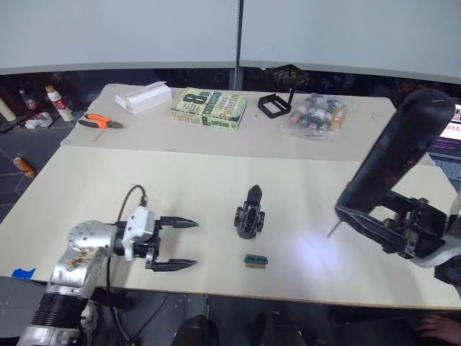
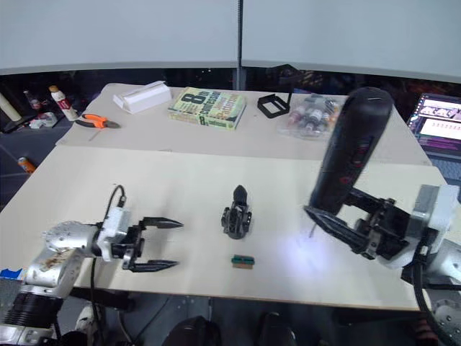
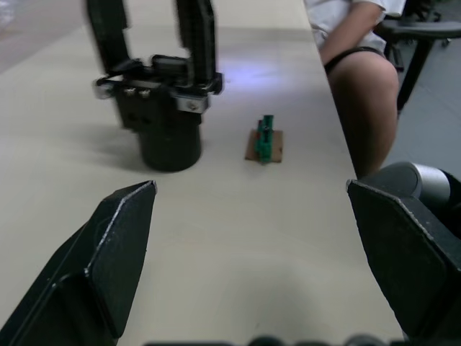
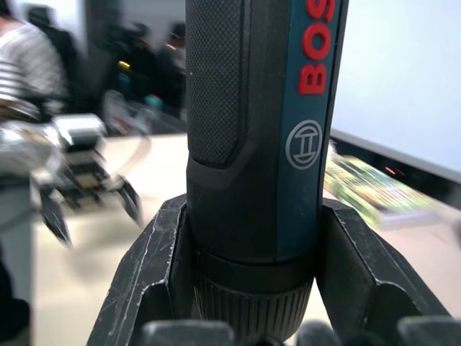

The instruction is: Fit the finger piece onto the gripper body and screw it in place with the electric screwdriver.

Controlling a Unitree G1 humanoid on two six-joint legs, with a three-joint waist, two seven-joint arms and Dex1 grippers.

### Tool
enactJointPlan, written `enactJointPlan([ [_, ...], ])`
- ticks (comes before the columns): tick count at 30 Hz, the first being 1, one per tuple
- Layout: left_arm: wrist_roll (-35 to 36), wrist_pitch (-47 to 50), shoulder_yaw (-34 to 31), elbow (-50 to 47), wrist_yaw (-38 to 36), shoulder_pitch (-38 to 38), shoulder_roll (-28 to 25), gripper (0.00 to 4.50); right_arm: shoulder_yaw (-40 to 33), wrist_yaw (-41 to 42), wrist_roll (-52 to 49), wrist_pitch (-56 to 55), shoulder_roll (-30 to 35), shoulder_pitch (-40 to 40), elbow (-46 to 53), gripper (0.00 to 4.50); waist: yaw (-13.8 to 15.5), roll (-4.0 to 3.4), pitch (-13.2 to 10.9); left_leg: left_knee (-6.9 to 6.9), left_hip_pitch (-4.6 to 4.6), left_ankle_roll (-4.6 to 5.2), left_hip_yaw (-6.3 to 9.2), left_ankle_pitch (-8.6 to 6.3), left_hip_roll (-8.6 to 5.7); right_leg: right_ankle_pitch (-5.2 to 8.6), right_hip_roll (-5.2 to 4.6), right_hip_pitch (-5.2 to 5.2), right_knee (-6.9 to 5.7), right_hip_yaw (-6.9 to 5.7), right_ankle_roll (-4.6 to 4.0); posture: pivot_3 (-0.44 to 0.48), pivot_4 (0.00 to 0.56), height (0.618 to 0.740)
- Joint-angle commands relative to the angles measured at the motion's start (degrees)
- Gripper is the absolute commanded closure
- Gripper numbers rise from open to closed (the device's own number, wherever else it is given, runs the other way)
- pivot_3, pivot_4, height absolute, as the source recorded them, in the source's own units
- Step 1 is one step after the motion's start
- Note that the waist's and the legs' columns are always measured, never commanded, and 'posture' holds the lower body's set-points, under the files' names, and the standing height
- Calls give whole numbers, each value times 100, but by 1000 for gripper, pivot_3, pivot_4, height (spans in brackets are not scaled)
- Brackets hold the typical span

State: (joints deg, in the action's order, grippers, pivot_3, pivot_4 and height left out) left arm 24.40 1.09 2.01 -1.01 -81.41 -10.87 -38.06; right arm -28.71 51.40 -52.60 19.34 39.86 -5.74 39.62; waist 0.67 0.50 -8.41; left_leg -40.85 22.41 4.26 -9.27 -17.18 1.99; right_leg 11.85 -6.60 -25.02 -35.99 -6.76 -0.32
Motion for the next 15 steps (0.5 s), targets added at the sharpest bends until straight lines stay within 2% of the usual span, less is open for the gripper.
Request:
enactJointPlan([
  [1, -423, -163, 407, -196, 321, -53, 216, 37, 427, -271, -279, 3, -88, 300, 441, 2578, 1, 0, 0, 0, 0, 0, 0, 0, 0, 0, 0, 0, 1, 0, 0, 0, 150, 740],
  [9, -950, -77, 1141, -151, 871, -254, 789, 37, 1571, -310, 131, -131, -423, 562, 455, 2578, 10, 2, -1, -4, 4, 3, 0, -1, -3, 0, 0, 1, 3, -4, 0, 0, 150, 740],
  [15, -1087, -9, 1336, -100, 1106, -324, 963, 37, 2173, -50, 560, -334, -692, 552, 263, 2578, 4, 2, -1, -4, 3, 4, 0, 0, -2, 0, 2, 1, 1, -5, 0, 0, 150, 740],
])
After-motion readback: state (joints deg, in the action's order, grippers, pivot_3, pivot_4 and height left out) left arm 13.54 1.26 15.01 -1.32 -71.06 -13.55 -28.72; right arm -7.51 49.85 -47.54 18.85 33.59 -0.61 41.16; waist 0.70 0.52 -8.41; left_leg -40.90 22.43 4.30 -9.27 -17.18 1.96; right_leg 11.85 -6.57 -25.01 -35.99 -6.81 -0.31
